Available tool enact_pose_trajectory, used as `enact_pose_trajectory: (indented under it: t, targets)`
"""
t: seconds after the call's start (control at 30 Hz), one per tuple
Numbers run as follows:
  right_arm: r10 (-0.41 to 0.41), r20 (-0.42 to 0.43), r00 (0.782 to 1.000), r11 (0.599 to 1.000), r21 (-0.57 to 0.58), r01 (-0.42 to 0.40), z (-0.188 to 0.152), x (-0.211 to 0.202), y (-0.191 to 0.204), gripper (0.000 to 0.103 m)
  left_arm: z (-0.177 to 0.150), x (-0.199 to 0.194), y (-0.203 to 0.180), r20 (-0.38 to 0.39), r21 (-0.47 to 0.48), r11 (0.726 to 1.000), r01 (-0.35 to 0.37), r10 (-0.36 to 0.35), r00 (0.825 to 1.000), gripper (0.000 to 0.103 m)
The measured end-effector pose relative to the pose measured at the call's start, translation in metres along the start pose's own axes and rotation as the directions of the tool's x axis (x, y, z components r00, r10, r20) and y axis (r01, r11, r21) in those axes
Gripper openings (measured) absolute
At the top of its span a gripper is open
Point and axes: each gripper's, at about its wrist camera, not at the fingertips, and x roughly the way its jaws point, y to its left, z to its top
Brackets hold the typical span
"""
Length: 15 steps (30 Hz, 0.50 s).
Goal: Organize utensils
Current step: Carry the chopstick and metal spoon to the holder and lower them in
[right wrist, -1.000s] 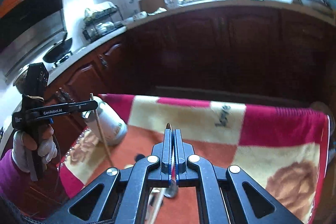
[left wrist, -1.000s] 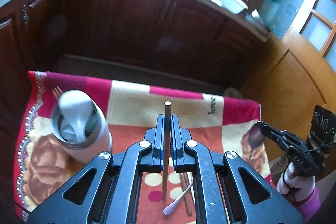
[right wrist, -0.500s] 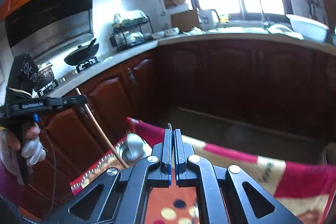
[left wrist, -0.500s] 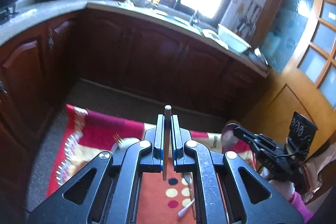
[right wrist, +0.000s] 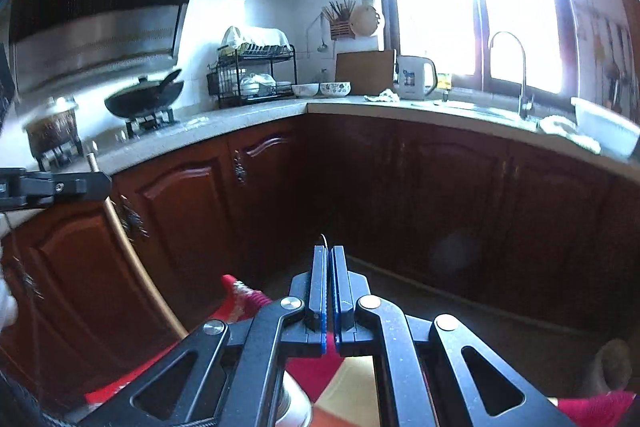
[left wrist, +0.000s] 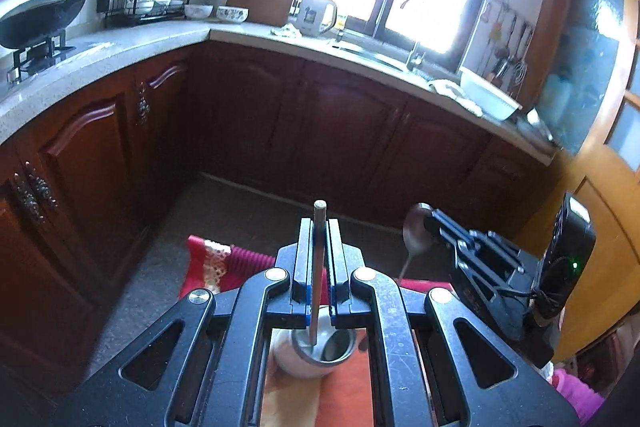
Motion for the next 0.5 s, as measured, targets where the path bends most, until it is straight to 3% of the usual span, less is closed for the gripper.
enact_pose_trajectory:
  t: [0.23, 0.5]
  targets:
    - [-0.038, -0.014, 0.999, 0.991, -0.132, 0.036, -0.021, 0.032, 0.026, 0.001, -0.025, 0.036, 0.001, -0.047, 0.017, 0.999, -0.032, 0.032, 0.998, 0.004]
    - [0.023, -0.135, 0.991, 0.995, -0.089, -0.035, -0.062, 0.058, 0.019, 0.001, -0.051, 0.071, -0.001, -0.105, 0.017, 0.999, -0.047, 0.048, 0.993, 0.004]
